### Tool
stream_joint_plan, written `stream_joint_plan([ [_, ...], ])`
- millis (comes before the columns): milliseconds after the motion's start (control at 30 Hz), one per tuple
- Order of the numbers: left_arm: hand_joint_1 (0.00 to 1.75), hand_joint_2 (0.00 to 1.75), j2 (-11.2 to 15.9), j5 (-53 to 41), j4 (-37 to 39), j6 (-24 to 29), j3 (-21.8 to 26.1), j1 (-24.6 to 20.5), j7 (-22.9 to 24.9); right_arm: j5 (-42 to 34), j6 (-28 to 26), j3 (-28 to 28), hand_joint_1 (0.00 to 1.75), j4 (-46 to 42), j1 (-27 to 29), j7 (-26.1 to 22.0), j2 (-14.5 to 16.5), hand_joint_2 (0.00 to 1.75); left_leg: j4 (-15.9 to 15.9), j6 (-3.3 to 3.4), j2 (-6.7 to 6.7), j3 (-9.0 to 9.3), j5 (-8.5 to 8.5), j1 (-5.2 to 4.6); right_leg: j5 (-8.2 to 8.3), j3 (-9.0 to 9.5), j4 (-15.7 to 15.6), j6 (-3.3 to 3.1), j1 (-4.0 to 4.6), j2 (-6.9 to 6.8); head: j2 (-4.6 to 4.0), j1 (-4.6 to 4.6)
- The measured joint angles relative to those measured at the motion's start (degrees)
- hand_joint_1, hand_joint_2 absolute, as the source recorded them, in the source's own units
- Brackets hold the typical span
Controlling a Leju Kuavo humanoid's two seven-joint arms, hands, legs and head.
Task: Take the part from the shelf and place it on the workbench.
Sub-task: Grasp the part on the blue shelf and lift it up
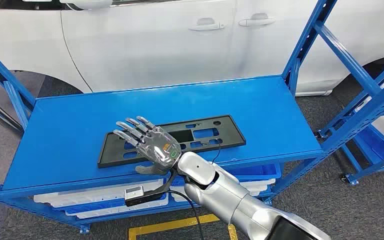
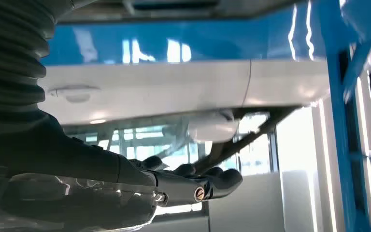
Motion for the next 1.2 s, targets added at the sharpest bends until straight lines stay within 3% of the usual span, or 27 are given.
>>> stream_joint_plan([
  [67, 0.00, 0.00, 0.0, -0.1, 0.0, 0.0, 0.0, 0.0, 0.0, 0.2, 0.0, 0.2, 0.00, 2.2, -0.3, 0.0, 0.6, 1.75, -0.1, 0.37, 0.01, 0.03, 0.06, 0.05, -1.36, -0.84, 2.0, 0.21, -0.08, 0.04, 0.00, 0.01],
  [167, 0.00, 0.00, 0.0, -0.4, 0.0, 0.1, 0.0, 0.0, 0.0, 0.7, 0.0, 0.8, 0.00, 8.5, -1.0, 0.0, 2.0, 1.75, -0.2, 1.01, -0.01, -0.03, 0.09, -0.01, -6.68, -6.07, 13.0, 0.63, -0.19, 0.11, 0.00, 0.01],
  [200, 0.00, 0.00, 0.0, -0.5, 0.0, 0.1, 0.0, 0.0, 0.0, 0.8, 0.0, 1.0, 0.00, 10.3, -1.1, 0.2, 2.3, 1.75, -0.1, 1.06, -0.04, -0.03, 0.07, -0.06, -7.67, -7.77, 16.3, 0.65, -0.20, 0.12, 0.00, 0.01],
  [233, 0.00, 0.00, 0.0, -0.5, 0.0, 0.2, 0.0, 0.1, 0.0, 0.9, -0.1, 1.1, 0.00, 11.9, -1.1, 0.3, 2.5, 1.75, -0.1, 1.08, -0.09, 0.00, 0.05, -0.12, -7.54, -8.58, 17.6, 0.59, -0.19, 0.13, 0.00, 0.01],
  [267, 0.00, 0.00, 0.0, -0.6, 0.0, 0.3, 0.0, 0.2, 0.0, 0.9, -0.1, 1.2, 0.00, 13.2, -1.2, 0.5, 2.8, 1.75, -0.1, 1.08, -0.17, 0.07, 0.02, -0.18, -6.22, -8.18, 16.4, 0.40, -0.17, 0.15, 0.00, 0.01],
  [367, 0.00, 0.00, 0.0, -0.7, 0.0, 0.4, 0.0, 0.2, -0.1, 1.2, -0.2, 1.3, 0.00, 16.1, -2.1, 0.8, 3.7, 1.75, 0.0, 0.86, -0.33, 0.31, -0.18, -0.53, -0.33, -2.77, 4.4, -0.78, 0.17, 0.20, 0.00, 0.01],
  [433, 0.00, 0.00, -0.1, -0.8, 0.0, 0.5, 0.0, 0.2, -0.2, 1.4, -0.3, 1.3, 0.00, 17.5, -2.7, 1.0, 4.3, 1.75, 0.0, 0.40, -0.33, 0.26, -0.32, -0.68, 0.75, -0.97, 0.4, -1.18, 0.44, 0.16, 0.00, 0.00],
  [567, 0.00, 0.00, 0.1, -1.0, 0.0, 0.4, 0.0, 0.3, -0.4, 1.4, -1.0, 1.3, 0.00, 19.4, -3.3, 1.2, 5.1, 1.75, 1.1, -0.86, -0.12, -0.10, -1.41, -0.55, 1.14, -0.48, -0.7, -1.83, 0.12, 0.06, 0.00, -0.01],
  [600, 0.00, 0.00, 0.1, -1.0, 0.0, 0.4, 0.0, 0.3, -0.4, 1.4, -1.1, 1.3, 0.00, 19.8, -3.4, 1.3, 5.3, 1.75, 3.4, -1.21, -0.05, -1.04, -2.80, -0.50, 1.27, -0.28, -1.0, -2.07, -0.07, -0.02, 0.00, -0.01],
  [700, 0.00, 0.00, 0.3, -1.2, 0.0, 0.2, 0.1, 0.5, -0.6, 1.4, -2.1, 1.3, 0.00, 20.9, -3.5, 1.4, 5.6, 1.75, 14.4, -2.18, 0.03, -6.16, -7.82, -0.14, 1.21, -0.22, -1.1, -2.34, -0.07, -0.15, 0.00, -0.01],
  [733, 0.00, 0.00, 0.3, -1.3, 0.0, 0.1, 0.1, 0.6, -0.6, 1.3, -2.5, 1.3, 0.00, 21.3, -3.4, 1.5, 5.7, 1.75, 16.2, -2.42, 0.03, -7.08, -8.01, -0.02, 1.15, -0.22, -1.0, -2.31, -0.08, -0.16, 0.00, -0.01],
  [767, 0.00, 0.00, 0.3, -1.3, 0.0, 0.1, 0.1, 0.7, -0.7, 1.2, -2.9, 1.3, 0.00, 21.5, -3.4, 1.6, 5.7, 1.75, 15.6, -2.60, 0.05, -6.80, -6.97, 0.14, 1.05, -0.20, -0.8, -2.22, -0.12, -0.14, 0.00, -0.01],
  [833, 0.00, 0.00, 0.5, -1.4, 0.0, -0.1, 0.3, 0.9, -0.9, 1.0, -3.7, 1.3, 0.00, 21.9, -3.5, 2.1, 5.8, 1.75, 8.4, -2.84, 0.19, -3.45, -2.99, 0.52, 0.67, -0.08, -0.4, -1.81, -0.26, -0.06, 0.00, -0.01],
  [900, 0.00, 0.00, 0.6, -1.5, 0.0, -0.2, 0.4, 0.9, -1.0, 0.7, -4.3, 1.2, 0.00, 22.2, -3.7, 2.5, 5.9, 1.75, 2.0, -2.39, 0.20, -0.38, -0.82, 0.44, 0.30, -0.22, 0.2, -1.20, -0.13, 0.03, 0.00, -0.02],
  [933, 0.00, 0.00, 0.6, -1.5, 0.0, -0.2, 0.5, 0.9, -1.1, 0.6, -4.5, 1.2, 0.00, 22.3, -3.8, 2.7, 6.0, 1.75, 0.8, -1.93, 0.14, 0.14, -0.74, 0.32, 0.22, -0.34, 0.4, -0.93, -0.03, 0.06, 0.00, -0.01],
  [1000, 0.00, 0.00, 0.7, -1.6, 0.0, -0.2, 0.6, 0.9, -1.1, 0.6, -4.7, 1.2, 0.00, 22.5, -4.1, 2.8, 6.0, 1.75, 0.9, -0.84, -0.04, 0.05, -0.79, 0.17, 0.25, -0.46, 0.4, -0.45, 0.04, 0.09, 0.00, -0.01],
  [1067, 0.00, 0.00, 0.7, -1.6, 0.0, -0.3, 0.8, 1.0, -1.2, 0.6, -4.9, 1.1, 0.00, 22.7, -4.3, 3.0, 6.0, 1.75, 0.7, -0.02, -0.01, 0.05, -0.61, 0.24, -0.76, -0.86, 1.5, 0.15, -0.13, 0.14, 0.00, 0.01],
  [1133, 0.00, 0.00, 0.7, -1.8, 0.0, -0.3, 0.9, 1.1, -1.3, 0.9, -5.0, 1.0, 0.00, 22.8, -4.6, 3.5, 6.0, 1.75, 0.5, 0.62, 0.05, 0.00, -0.45, 0.27, -3.89, -3.29, 6.9, 0.58, -0.26, 0.20, 0.00, 0.01],
  [1200, 0.00, 0.00, 0.7, -2.0, 0.0, -0.3, 0.9, 1.1, -1.5, 2.0, -5.0, 1.0, 0.00, 23.3, -4.6, 4.7, 5.9, 1.75, 0.6, 0.86, 0.05, -0.13, -0.44, 0.12, -7.12, -7.18, 14.9, 0.68, -0.23, 0.20, 0.00, 0.01],
])
